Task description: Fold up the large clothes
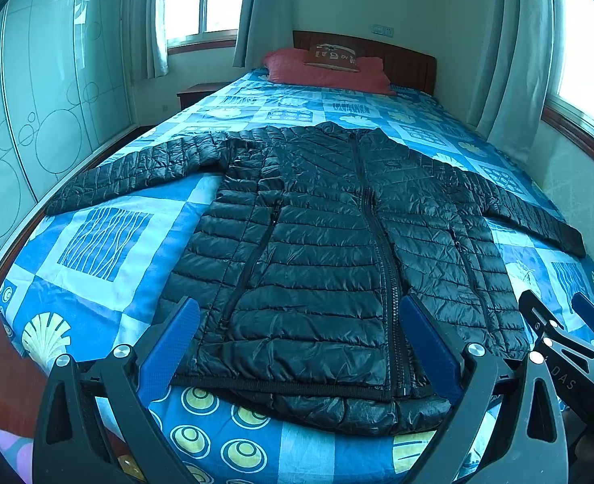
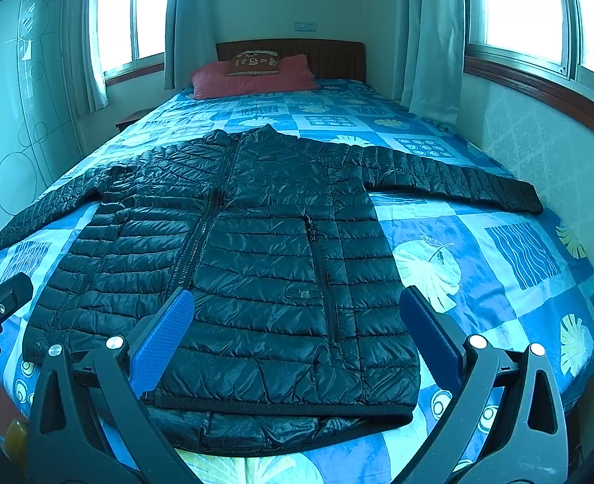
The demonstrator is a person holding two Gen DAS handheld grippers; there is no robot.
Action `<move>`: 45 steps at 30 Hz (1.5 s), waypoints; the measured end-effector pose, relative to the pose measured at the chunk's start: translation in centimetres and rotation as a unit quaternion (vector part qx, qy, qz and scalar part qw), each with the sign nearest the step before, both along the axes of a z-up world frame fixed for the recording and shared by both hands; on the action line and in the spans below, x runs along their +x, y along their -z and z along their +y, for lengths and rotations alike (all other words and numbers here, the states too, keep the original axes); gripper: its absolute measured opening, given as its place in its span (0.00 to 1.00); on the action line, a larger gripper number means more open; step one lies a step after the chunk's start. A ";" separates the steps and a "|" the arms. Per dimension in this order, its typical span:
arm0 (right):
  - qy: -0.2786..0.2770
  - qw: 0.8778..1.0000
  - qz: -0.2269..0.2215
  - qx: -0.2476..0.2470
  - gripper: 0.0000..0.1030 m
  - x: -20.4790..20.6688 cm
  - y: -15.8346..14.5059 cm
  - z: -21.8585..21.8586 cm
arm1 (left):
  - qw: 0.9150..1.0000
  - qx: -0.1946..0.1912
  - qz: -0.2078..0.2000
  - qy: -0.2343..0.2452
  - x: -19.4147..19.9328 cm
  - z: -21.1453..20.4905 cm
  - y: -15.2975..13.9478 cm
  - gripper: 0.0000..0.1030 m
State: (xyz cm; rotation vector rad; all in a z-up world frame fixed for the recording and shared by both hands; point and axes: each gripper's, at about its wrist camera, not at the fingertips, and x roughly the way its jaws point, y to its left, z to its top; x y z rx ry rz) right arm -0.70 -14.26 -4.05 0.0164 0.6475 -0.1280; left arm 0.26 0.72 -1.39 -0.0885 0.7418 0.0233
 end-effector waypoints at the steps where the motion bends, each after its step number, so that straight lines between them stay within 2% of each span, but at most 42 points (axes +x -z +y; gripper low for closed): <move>1: 0.000 1.000 0.000 0.000 0.98 0.0 -0.1 0.0 | 1.000 0.000 0.001 0.000 0.0 0.0 0.1 0.95; 45: -0.001 1.000 0.004 0.002 0.98 0.0 0.4 0.3 | 1.000 0.004 0.012 -0.009 0.2 0.6 0.5 0.95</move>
